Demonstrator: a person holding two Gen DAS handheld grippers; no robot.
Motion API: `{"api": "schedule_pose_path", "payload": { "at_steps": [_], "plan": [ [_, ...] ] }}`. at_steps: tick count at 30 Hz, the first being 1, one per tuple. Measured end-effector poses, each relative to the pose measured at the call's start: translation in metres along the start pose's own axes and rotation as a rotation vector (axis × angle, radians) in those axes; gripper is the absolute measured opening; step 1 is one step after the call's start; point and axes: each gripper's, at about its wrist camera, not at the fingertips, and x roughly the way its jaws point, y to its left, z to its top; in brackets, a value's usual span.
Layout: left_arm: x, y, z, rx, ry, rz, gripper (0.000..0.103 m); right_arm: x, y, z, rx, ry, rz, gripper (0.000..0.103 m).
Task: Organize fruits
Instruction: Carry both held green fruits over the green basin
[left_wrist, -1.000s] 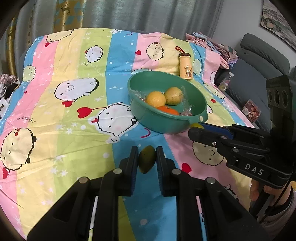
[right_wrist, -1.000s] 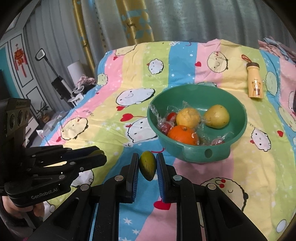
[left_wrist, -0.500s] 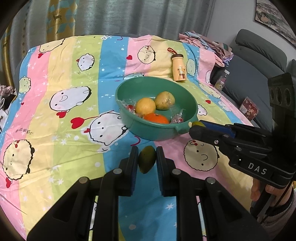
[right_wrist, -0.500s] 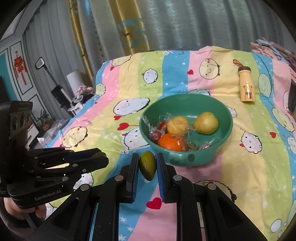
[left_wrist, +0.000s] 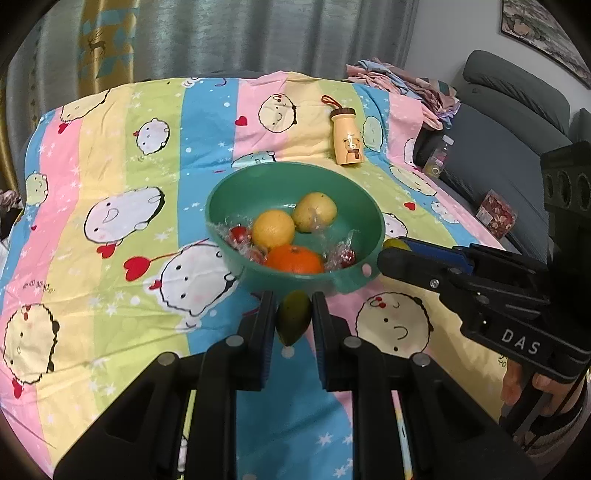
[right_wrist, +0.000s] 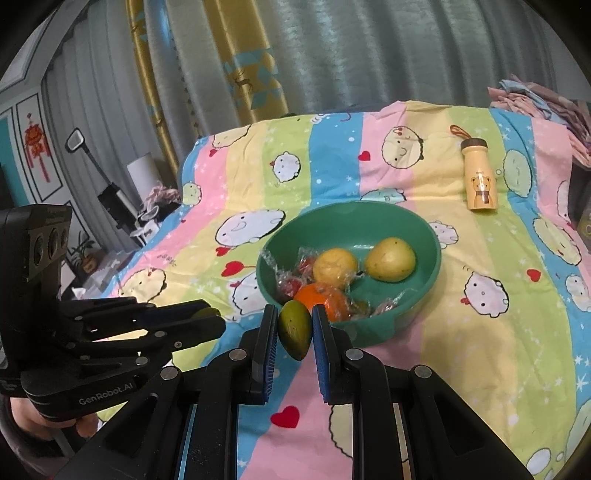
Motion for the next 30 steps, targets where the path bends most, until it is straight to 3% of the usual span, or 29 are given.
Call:
{"api": "schedule_pose_path", "payload": {
  "at_steps": [30],
  "plan": [
    [0.057,-0.002,0.04,0.039,0.04,0.034,0.019,0.034,-0.045,0.019,0.055,-0.011,-0.017,0.021]
  ]
}}
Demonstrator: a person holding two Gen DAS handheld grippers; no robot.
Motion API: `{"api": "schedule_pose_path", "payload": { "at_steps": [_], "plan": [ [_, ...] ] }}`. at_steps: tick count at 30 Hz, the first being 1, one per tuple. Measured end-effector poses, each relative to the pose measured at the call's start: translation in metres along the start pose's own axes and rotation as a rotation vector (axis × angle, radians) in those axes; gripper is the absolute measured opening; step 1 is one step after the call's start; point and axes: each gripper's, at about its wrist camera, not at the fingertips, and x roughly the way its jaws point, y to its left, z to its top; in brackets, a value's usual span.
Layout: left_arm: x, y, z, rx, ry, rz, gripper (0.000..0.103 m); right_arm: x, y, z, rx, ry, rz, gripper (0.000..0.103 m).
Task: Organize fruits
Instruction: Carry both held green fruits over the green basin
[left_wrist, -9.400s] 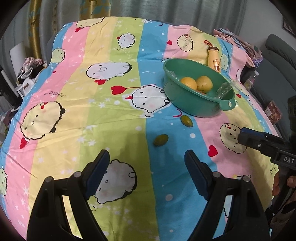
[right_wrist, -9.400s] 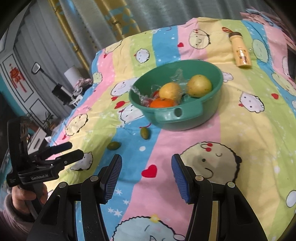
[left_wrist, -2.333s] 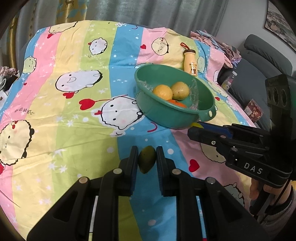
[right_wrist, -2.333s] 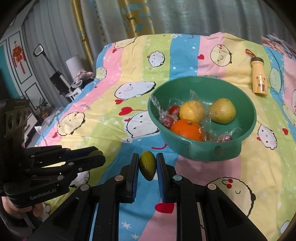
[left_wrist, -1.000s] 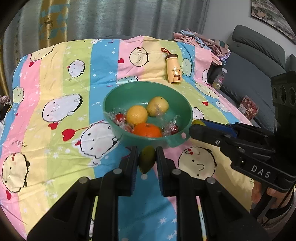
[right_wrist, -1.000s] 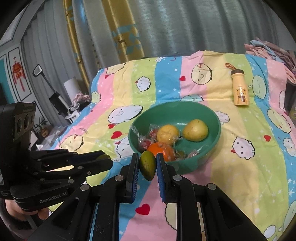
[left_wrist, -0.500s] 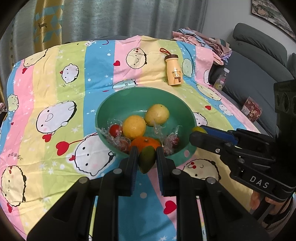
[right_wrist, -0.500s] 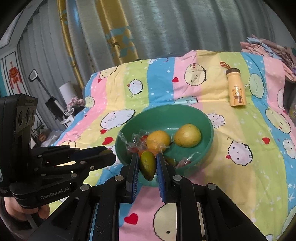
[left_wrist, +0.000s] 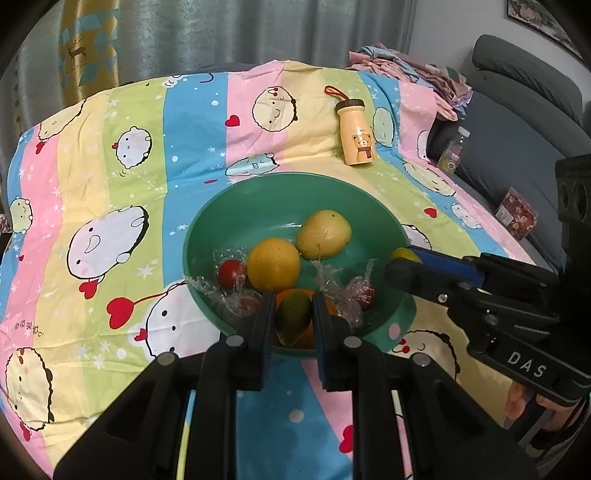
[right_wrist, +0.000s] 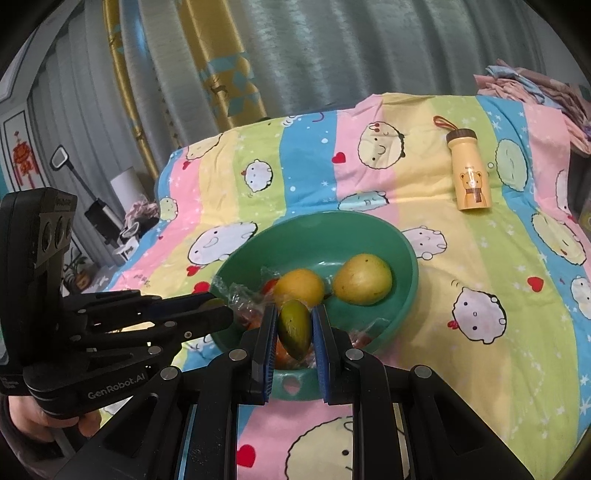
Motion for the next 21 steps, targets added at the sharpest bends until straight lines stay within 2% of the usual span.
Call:
{"api": "schedule_pose_path", "payload": {
  "at_steps": [21],
  "plan": [
    [0.038,0.002,0.013,0.044,0.076,0.042,0.019,0.03,-0.012,0.012,0.007,0.043,-0.026,0.021]
  ]
}}
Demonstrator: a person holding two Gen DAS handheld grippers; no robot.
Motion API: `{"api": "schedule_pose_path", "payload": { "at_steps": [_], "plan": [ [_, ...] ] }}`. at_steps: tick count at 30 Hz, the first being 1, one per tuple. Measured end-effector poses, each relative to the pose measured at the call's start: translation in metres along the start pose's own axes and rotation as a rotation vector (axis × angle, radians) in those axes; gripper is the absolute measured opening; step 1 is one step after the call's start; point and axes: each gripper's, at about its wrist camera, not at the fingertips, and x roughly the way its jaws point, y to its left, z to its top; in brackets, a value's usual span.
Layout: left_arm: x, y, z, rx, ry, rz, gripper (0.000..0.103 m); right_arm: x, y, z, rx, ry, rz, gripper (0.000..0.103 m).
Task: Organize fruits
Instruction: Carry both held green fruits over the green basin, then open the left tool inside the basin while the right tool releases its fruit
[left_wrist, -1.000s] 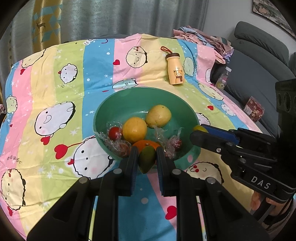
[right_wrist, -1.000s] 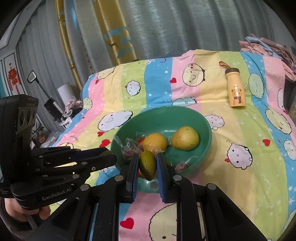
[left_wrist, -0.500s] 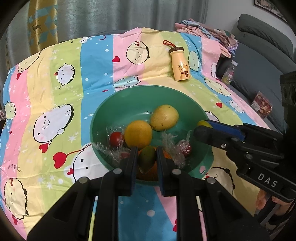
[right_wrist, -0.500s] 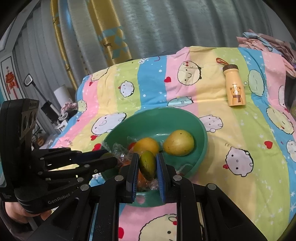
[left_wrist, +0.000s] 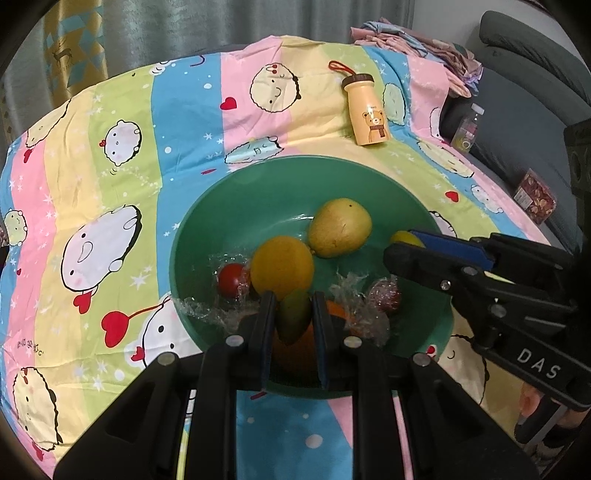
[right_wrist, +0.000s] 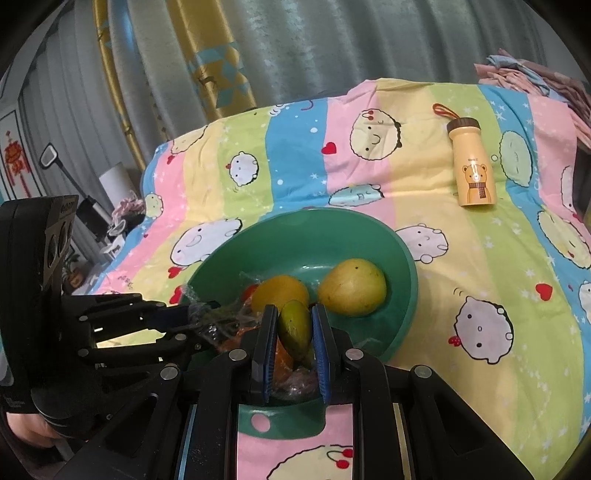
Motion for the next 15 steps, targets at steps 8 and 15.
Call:
{"api": "schedule_pose_path", "payload": {
  "at_steps": [8,15],
  "plan": [
    [0.009,-0.002,0.003,0.026,0.035,0.003,0.019,0.01,0.0,0.002,0.0,0.024,-0.014,0.021],
    [0.014,-0.003,0.005,0.043,0.057,0.016,0.02,0.017,0.0,0.001,0.0,0.06,-0.032,0.021]
  ]
}}
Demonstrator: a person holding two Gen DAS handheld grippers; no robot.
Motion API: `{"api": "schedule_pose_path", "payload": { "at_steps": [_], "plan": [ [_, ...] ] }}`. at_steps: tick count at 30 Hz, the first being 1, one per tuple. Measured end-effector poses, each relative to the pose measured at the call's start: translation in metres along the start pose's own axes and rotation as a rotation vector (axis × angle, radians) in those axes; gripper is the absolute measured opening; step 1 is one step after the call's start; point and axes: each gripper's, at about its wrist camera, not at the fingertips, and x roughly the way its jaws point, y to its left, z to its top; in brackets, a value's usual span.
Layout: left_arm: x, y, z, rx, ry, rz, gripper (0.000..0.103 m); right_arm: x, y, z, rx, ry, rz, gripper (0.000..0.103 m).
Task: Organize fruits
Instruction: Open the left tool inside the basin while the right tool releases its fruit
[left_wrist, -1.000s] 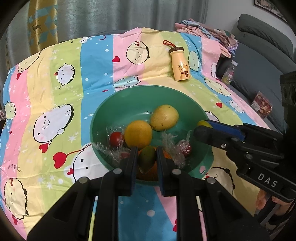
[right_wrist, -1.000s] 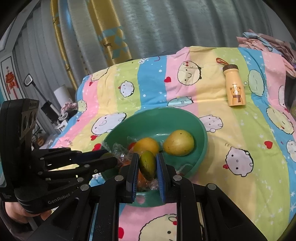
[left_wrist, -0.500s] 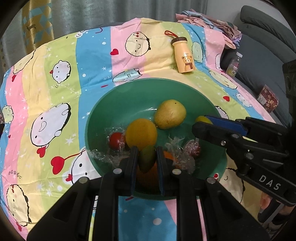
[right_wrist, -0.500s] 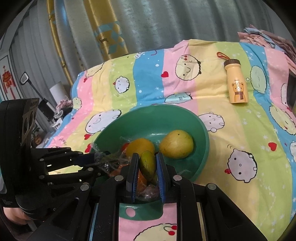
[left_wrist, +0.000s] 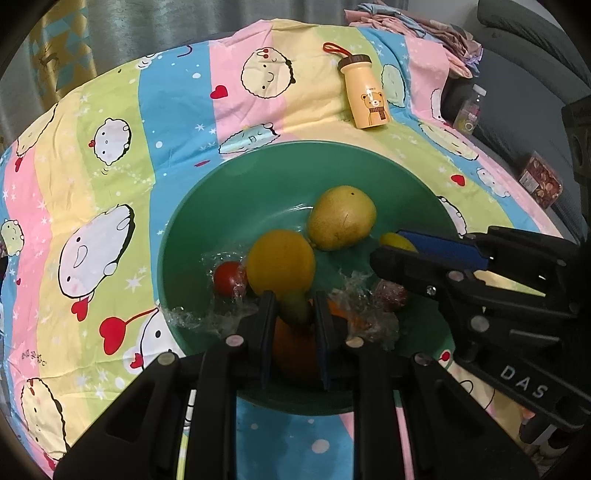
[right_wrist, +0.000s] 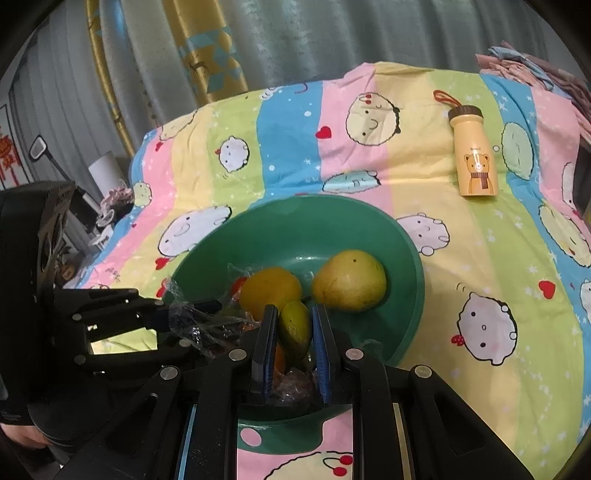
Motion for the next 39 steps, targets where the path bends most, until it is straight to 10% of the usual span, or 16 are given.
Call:
{"api": "schedule_pose_path", "payload": {
  "at_steps": [23,39],
  "plan": [
    [0.008,-0.009,0.008,0.067,0.047,0.053,0.021,-0.001,0.001,0.001,0.004,0.002,-0.003,0.021],
    [0.008,-0.011,0.008,0.07,0.054,0.074,0.041,-0.006,-0.002,0.003,0.02,-0.017,-0.005,0.021]
  ]
}}
